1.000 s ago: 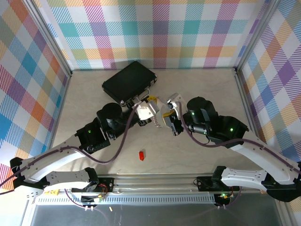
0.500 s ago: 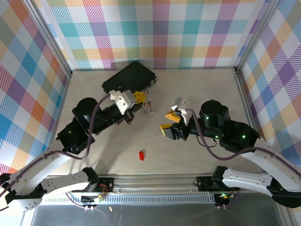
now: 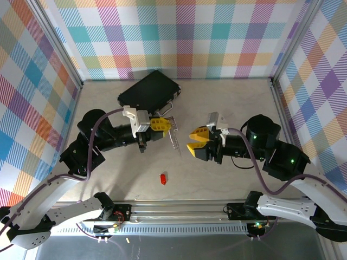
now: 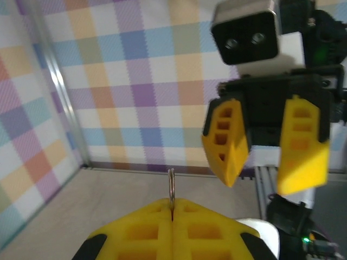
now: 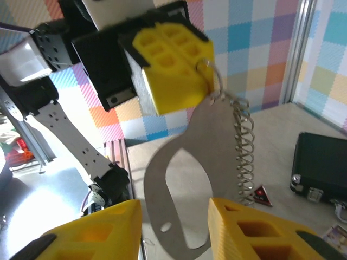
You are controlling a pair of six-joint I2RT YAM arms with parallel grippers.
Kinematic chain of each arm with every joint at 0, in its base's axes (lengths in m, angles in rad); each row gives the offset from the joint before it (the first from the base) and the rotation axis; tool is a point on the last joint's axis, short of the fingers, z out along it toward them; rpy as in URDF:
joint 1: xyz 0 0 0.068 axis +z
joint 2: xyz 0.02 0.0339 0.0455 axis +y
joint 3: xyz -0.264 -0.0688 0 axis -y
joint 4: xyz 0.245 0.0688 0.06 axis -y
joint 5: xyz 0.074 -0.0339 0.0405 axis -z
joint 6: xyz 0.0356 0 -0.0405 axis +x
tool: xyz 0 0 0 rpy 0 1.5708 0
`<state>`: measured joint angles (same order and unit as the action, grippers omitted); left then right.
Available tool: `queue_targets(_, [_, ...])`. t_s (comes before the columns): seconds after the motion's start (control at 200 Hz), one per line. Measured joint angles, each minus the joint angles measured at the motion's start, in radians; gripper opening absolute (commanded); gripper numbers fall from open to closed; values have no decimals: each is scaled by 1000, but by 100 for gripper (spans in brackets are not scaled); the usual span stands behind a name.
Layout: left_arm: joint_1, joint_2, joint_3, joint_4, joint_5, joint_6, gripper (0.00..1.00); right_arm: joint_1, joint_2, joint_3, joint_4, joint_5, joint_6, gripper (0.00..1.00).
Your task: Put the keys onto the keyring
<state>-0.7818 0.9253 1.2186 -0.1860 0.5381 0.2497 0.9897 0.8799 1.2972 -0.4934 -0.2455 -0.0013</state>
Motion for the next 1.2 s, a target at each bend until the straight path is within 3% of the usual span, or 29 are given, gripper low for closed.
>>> queue_targets(0.42, [0, 23, 44, -50, 162, -34, 0, 0, 45, 35, 53, -51, -33, 30])
queue_targets(0.56, [0, 36, 43, -45, 205, -72, 0, 0, 68, 38, 67, -68, -38, 25])
queue_targets(0.655, [0, 37, 42, -40, 223, -88, 0, 0, 72, 39, 79, -84, -41, 21])
queue_targets(1.08, [1, 47, 42, -19, 264, -108, 0, 0, 75, 40, 120, -135, -40, 20])
queue_targets(1.2, [1, 46, 42, -19, 270, -108, 0, 0, 85, 40, 135, -146, -41, 15])
